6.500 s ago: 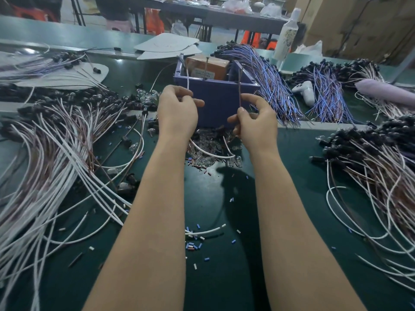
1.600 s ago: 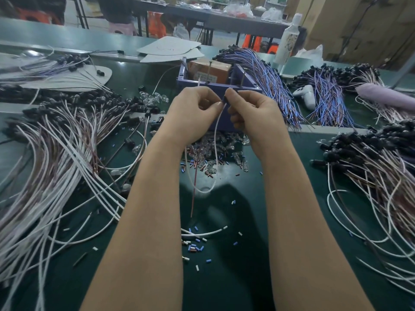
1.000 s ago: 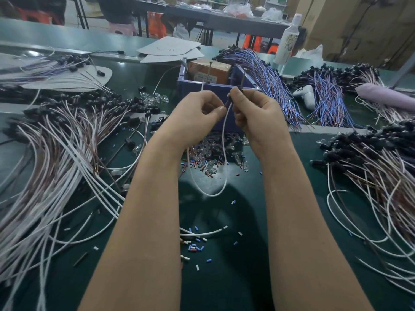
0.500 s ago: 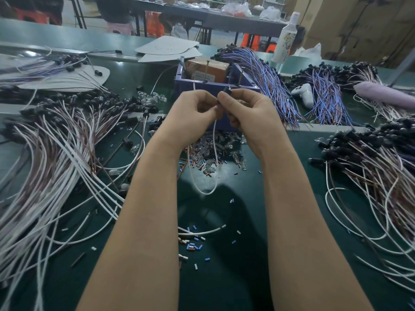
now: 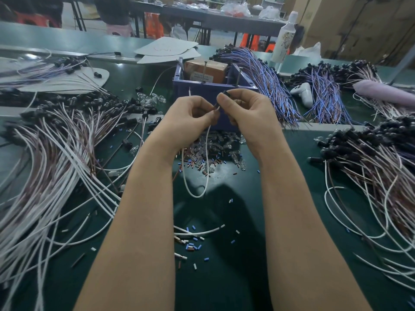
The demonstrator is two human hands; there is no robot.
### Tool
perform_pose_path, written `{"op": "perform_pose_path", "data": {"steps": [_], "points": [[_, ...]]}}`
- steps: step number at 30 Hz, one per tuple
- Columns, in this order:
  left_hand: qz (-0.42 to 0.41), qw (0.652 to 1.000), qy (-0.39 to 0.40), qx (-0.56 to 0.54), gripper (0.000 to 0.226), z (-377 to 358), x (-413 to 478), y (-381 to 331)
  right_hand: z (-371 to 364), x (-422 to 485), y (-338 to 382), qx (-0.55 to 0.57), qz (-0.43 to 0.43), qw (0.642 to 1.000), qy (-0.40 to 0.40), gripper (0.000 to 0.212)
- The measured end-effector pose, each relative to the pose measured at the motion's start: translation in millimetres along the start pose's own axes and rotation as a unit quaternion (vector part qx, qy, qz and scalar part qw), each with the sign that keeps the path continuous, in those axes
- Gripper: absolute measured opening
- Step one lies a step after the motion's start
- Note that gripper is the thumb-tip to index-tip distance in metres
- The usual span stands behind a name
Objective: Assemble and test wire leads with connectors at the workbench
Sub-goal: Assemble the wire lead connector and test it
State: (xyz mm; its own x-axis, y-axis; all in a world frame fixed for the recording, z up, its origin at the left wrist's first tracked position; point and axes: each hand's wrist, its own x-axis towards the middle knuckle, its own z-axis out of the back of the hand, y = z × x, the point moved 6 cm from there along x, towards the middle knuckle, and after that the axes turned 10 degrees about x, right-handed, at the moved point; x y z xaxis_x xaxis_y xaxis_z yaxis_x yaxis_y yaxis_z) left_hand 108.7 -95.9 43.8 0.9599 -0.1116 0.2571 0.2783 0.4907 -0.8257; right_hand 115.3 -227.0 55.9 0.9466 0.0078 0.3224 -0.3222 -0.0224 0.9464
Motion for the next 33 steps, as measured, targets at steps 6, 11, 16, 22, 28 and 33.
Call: {"op": "perform_pose_path", "data": {"steps": [6,11,16,22,28,33], "points": [[-0.008,1.0,-0.009,-0.012,0.008,-3.7,-0.7,-5.6,3.3,1.0,-0.2,-0.009,-0.013,1.0,0.012,0.007],[-0.012,1.0,0.0,-0.003,0.011,-3.5,-0.9,-5.3,3.7,0.8,0.1,-0.019,-0.012,1.0,0.018,0.01],[0.004,1.0,0.007,0.025,0.014,-3.2,-0.2,-1.2,4.2,0.9,-2.7,-0.012,-0.011,1.0,0.016,0.006],[0.015,0.999,0.03,0.031,0.014,-2.2,-3.3,1.1,4.4,1.6,-6.9,0.025,-0.013,1.0,0.001,0.007],[0.027,0.997,0.055,0.041,0.013,-1.2,-4.9,1.6,7.1,2.4,-8.7,0.042,-0.018,0.999,-0.002,0.007],[0.003,0.995,-0.012,0.102,0.008,-0.8,-2.4,-2.1,7.0,4.3,-7.4,-0.078,0.008,0.997,0.0,0.009]]}}
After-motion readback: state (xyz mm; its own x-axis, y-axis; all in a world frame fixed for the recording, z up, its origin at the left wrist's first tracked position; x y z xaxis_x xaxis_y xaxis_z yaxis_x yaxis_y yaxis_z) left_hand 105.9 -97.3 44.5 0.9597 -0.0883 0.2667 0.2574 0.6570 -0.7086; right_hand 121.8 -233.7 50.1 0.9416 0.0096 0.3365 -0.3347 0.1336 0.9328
